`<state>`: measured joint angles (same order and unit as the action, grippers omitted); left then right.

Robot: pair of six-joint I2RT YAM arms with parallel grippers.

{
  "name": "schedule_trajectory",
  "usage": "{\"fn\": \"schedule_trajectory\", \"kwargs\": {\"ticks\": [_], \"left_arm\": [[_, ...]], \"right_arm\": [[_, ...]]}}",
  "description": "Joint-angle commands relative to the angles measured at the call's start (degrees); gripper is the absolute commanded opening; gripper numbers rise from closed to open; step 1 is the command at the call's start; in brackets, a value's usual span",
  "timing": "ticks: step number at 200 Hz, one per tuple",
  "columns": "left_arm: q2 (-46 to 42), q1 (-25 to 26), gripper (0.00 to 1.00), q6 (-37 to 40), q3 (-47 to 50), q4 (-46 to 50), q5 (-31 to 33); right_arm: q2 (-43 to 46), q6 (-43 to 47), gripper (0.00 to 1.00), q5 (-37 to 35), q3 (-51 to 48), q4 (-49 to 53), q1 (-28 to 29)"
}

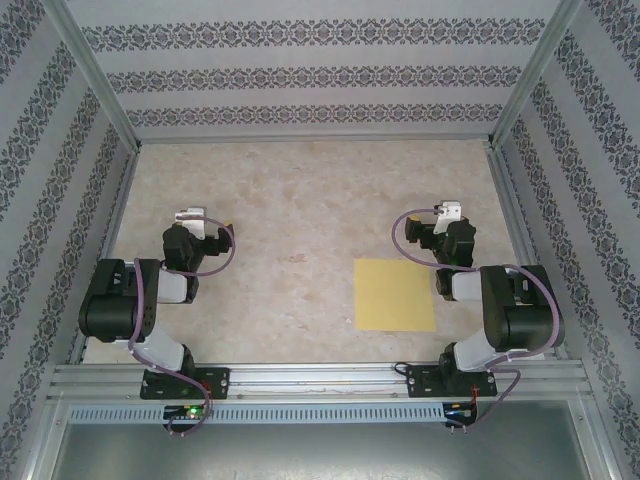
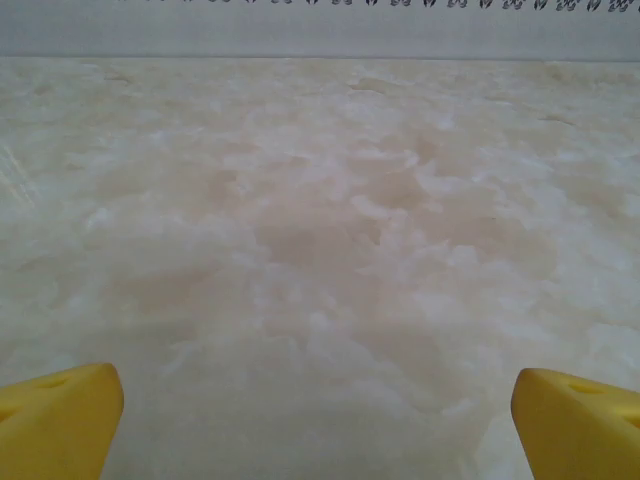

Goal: Fold a paper plane with a square sheet of paper (fold left side to right side)
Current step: Move the square sheet of paper to the center of the table.

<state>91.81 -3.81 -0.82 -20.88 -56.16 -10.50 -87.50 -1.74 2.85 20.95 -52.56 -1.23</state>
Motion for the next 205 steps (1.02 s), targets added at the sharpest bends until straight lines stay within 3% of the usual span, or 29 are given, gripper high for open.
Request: {"fn": "schedule_trajectory", "kwargs": {"ticks": [1,205], "left_arm": [[-0.5,0.0,0.99,-0.1,-0.2,-0.5,-1.0],[-1.0,0.0,0.99,-1.1,0.7,-2.2,0.9]], "right_arm": [[-0.1,-0.8,0.98,-0.5,0.8,-1.4,0.6],[0.3,-1.1,0.98,-0.7,0.5,-1.6,0.5]]}}
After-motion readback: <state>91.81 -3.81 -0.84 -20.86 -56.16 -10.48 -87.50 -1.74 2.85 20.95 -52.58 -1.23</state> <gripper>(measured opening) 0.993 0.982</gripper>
